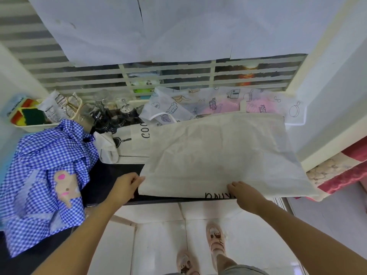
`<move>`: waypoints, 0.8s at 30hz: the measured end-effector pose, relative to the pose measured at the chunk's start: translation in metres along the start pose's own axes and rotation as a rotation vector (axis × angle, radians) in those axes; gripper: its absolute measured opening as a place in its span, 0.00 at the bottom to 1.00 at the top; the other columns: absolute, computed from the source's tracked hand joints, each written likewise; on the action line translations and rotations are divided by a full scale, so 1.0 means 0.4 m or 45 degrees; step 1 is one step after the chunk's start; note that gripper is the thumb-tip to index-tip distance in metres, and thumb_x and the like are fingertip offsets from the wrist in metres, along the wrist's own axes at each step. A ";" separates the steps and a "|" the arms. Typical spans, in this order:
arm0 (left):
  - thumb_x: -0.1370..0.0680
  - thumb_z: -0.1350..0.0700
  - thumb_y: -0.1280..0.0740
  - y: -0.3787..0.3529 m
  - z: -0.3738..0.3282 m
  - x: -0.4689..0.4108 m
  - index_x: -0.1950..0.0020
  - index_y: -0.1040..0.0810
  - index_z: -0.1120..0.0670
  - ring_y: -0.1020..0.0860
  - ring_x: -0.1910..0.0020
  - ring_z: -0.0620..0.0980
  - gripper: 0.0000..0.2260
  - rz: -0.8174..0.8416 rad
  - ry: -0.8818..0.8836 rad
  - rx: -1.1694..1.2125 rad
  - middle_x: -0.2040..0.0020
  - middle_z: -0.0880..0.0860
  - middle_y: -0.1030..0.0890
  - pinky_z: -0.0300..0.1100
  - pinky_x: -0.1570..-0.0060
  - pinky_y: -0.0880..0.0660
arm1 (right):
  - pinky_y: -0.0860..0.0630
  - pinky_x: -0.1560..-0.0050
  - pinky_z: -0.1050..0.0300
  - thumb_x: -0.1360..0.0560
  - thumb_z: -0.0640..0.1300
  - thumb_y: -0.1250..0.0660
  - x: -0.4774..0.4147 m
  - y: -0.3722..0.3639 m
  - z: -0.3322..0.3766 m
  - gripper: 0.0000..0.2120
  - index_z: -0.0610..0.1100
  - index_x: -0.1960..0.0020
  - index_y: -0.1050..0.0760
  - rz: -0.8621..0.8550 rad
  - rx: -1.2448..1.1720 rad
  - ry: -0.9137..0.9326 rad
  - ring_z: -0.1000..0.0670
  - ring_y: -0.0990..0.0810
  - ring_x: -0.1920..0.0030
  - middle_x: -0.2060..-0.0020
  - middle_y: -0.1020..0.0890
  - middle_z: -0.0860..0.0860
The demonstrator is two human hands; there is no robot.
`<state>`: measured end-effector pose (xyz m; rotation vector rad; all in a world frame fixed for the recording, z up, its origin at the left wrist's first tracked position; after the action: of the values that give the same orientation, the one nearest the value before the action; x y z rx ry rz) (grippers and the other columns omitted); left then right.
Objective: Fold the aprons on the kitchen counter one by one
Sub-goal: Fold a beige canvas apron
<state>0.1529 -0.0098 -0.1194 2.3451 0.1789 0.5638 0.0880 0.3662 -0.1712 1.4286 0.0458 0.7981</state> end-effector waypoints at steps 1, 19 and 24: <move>0.20 0.53 0.37 0.003 0.018 0.008 0.66 0.30 0.58 0.27 0.74 0.48 0.16 0.008 0.001 -0.049 0.70 0.54 0.27 0.32 0.76 0.31 | 0.36 0.56 0.60 0.30 0.28 0.45 0.005 0.005 0.001 0.16 0.48 0.51 0.35 -0.002 0.007 0.013 0.49 0.29 0.50 0.52 0.28 0.50; 0.28 0.63 0.29 -0.072 -0.038 -0.119 0.38 0.25 0.57 0.30 0.41 0.57 0.18 -0.316 0.119 -0.171 0.40 0.58 0.26 0.43 0.43 0.33 | 0.29 0.43 0.56 0.24 0.35 0.36 -0.143 0.184 -0.135 0.16 0.44 0.38 0.26 -0.349 -0.456 -0.138 0.46 0.23 0.43 0.42 0.23 0.48; 0.27 0.66 0.31 -0.104 -0.215 -0.247 0.41 0.22 0.56 0.31 0.39 0.55 0.15 -0.237 -0.301 -0.235 0.41 0.55 0.25 0.34 0.42 0.39 | 0.34 0.37 0.54 0.24 0.36 0.34 -0.259 0.307 -0.194 0.16 0.42 0.36 0.25 -0.571 -0.498 -0.151 0.45 0.26 0.38 0.40 0.22 0.47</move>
<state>0.0276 0.0461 -0.1252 2.1652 0.2226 0.2005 -0.0832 0.3716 -0.1211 1.0367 0.1085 0.3273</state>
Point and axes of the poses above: each hand's wrist, its own x-axis away from the middle knuckle, its own y-axis out of the back of the hand, z = x × y, the point moved 1 cm from there along -x, towards the middle knuckle
